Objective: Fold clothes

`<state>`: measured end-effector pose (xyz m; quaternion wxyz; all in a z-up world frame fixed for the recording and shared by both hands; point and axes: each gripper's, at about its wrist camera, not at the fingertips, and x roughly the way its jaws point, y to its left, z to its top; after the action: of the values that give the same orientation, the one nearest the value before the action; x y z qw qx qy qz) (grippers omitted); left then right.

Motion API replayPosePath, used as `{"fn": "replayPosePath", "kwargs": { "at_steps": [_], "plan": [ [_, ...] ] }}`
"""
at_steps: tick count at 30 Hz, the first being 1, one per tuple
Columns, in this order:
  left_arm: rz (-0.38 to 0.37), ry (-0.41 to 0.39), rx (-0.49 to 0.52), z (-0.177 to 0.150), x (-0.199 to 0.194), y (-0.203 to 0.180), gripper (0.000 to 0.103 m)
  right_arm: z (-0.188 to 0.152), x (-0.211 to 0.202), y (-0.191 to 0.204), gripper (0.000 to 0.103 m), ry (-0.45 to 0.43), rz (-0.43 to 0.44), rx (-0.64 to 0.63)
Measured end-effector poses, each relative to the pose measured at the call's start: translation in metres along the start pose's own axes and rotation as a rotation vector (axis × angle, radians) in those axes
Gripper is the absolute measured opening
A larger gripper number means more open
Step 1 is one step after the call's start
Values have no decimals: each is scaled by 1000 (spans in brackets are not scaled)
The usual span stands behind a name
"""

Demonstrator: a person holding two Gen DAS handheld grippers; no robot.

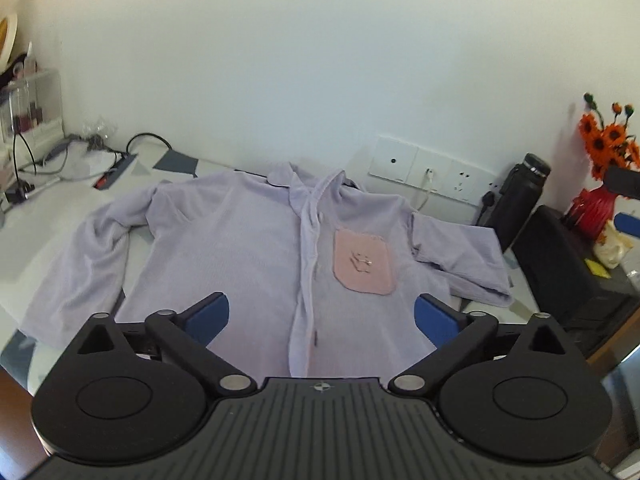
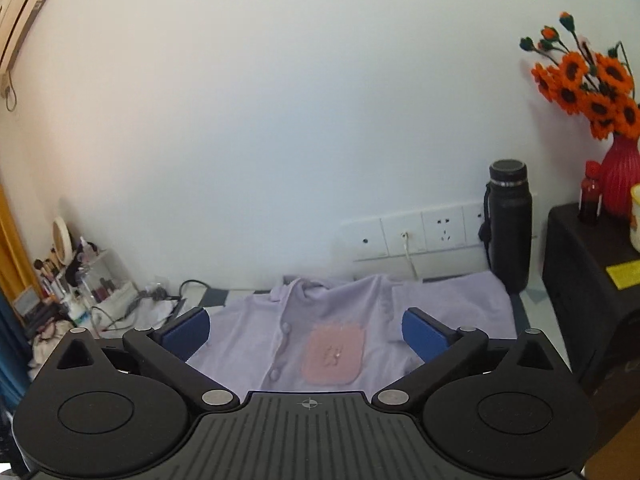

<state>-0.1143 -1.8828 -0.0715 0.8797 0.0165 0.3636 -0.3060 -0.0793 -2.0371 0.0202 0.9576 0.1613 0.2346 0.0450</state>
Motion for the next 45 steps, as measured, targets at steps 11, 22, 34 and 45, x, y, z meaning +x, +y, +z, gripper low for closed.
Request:
{"fn": "replayPosePath", "kwargs": {
  "at_steps": [11, 22, 34, 45],
  "plan": [
    [251, 241, 166, -13, 148, -11, 102, -69, 148, -80, 102, 192, -250, 30],
    [-49, 229, 99, 23, 201, -3, 94, -95, 234, -131, 68, 349, -70, 260],
    [-15, 264, 162, 31, 228, 4, 11, -115, 281, -134, 6, 403, -56, 245],
    [3, 311, 43, 23, 245, 34, 24, -114, 273, -154, 8, 376, -123, 261]
  ]
}}
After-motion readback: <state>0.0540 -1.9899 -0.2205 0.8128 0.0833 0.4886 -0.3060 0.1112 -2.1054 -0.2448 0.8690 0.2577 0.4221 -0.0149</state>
